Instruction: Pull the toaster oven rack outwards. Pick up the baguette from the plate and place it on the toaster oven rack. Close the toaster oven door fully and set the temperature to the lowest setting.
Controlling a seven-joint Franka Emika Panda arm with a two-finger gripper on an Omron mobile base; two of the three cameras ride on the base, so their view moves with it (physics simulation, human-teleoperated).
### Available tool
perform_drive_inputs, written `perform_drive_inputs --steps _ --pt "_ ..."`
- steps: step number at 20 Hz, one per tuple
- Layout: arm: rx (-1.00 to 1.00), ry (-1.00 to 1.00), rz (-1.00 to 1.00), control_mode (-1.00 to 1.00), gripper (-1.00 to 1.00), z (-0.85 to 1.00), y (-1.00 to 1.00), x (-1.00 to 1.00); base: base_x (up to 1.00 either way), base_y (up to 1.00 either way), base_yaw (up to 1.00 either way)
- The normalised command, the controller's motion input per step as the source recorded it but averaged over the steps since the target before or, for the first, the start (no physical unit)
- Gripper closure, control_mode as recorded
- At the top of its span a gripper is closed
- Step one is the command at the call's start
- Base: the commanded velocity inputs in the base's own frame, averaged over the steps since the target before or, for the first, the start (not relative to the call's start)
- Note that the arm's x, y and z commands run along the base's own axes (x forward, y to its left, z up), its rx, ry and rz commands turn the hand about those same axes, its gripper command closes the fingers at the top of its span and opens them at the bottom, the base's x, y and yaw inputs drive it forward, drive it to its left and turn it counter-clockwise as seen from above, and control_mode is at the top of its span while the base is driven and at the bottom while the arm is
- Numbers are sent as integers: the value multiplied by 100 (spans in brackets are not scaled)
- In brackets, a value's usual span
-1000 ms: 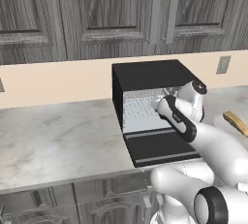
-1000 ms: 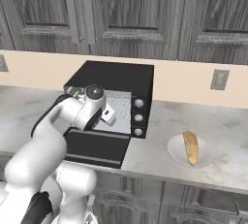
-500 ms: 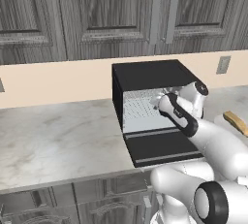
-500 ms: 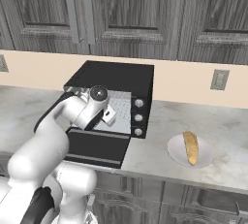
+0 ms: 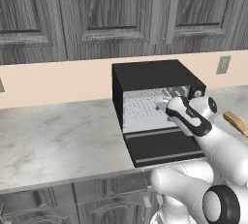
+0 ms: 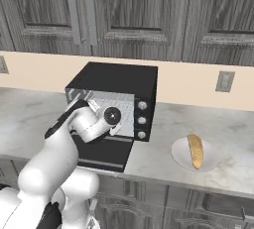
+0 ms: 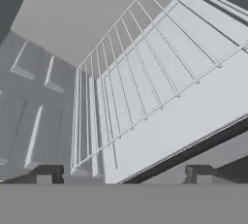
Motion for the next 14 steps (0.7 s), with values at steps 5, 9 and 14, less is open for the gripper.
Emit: perform_drive_inputs --steps 5,9,14 --pt "16 -8 0 -100 -100 -5 8 0 0 0 0" --pt "1 0 0 -100 -100 -4 12 8 0 0 0" --pt "0 6 -2 -100 -100 -6 13 24 0 0 0"
